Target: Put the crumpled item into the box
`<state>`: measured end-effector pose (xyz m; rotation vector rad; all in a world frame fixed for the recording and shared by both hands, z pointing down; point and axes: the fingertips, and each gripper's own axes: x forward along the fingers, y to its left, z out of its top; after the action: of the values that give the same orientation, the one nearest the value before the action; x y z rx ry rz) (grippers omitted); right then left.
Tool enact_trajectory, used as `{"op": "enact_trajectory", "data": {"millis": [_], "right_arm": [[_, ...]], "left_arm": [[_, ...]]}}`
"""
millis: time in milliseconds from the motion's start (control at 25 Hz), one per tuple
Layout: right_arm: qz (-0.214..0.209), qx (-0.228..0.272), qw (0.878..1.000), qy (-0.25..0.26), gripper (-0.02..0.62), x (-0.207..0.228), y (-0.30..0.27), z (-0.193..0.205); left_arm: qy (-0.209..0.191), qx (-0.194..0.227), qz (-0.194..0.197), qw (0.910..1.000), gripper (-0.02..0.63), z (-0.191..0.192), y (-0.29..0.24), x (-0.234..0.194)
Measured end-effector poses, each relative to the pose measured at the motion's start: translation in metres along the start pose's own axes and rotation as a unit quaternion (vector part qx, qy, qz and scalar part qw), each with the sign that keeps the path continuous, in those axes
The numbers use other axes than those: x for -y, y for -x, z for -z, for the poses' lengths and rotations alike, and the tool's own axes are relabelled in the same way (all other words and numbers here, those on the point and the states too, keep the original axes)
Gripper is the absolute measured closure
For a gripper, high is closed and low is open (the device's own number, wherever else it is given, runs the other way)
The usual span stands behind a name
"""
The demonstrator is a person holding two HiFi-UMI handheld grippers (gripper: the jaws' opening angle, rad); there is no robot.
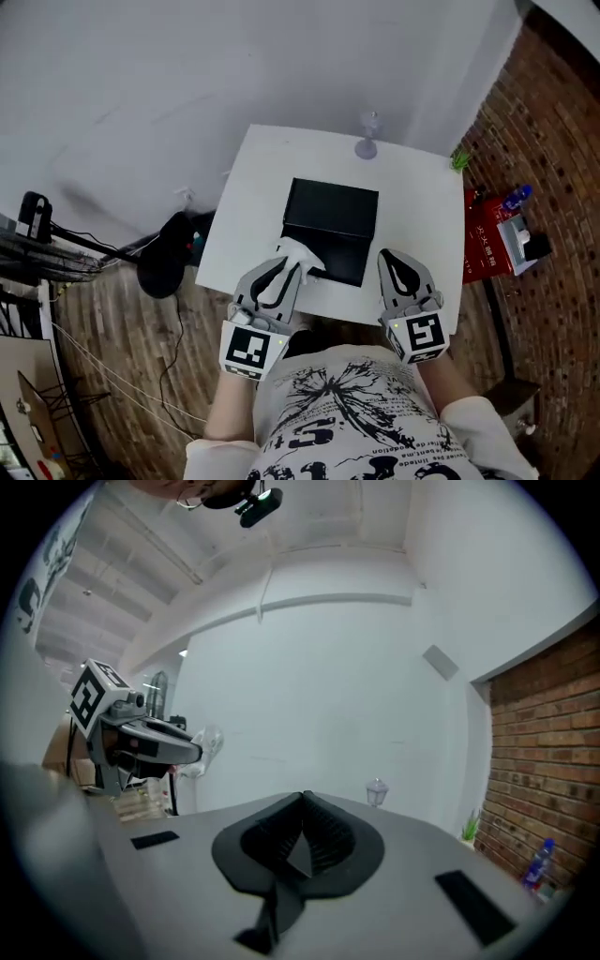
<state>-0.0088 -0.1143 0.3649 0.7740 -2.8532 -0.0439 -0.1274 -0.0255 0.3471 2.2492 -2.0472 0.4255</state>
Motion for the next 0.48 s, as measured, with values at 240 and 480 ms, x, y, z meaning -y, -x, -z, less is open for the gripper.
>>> {"op": "enact_trajectory", "data": {"millis": [240,480], "right_arm": [[0.088,-0.038,0.995,-0.028,0.58,0.012,-0.036,0.025],[0.168,-0.07,0.981,-0.061,0.58,0.024,-0.045,0.06]], "left_arm": [[-0.047,-0.078,0.145,0.9853,0.535,0.044,-0.067,-0.023],[-0.138,-0.162,0.254,0.9436,0.535,0.118,-0.119,-0.012]]}}
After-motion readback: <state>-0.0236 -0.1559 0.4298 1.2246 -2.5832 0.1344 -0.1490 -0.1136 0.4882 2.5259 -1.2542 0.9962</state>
